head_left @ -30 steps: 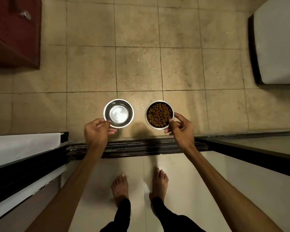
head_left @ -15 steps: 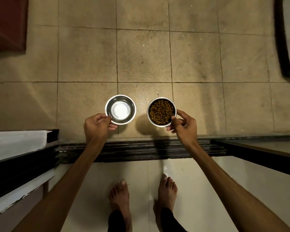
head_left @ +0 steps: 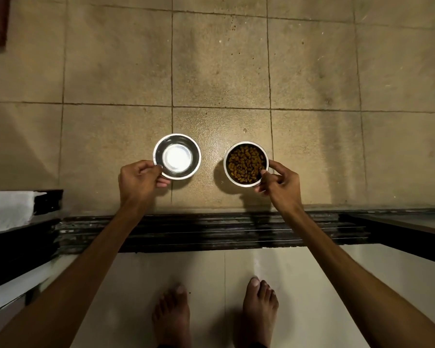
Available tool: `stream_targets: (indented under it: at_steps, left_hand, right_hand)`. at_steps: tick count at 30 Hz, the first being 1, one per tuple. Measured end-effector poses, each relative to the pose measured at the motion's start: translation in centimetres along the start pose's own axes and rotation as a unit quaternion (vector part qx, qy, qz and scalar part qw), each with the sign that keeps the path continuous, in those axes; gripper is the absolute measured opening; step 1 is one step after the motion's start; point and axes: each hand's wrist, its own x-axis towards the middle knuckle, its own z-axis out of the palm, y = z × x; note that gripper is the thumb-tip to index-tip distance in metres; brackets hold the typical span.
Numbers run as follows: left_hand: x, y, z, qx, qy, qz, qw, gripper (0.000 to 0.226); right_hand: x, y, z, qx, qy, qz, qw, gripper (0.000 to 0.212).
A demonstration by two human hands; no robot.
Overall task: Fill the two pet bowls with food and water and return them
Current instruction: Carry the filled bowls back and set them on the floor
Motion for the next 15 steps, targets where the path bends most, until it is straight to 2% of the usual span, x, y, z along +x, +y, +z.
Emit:
stream_targets:
  at_steps: [15]
  left_hand:
    - [4.2,-4.2,4.5,0.002,-0.024,-0.018,1.0,0.019]
  right_hand:
    - [4.9,4.4,1.6,0.04,0.007,0.007,0.999,0.032]
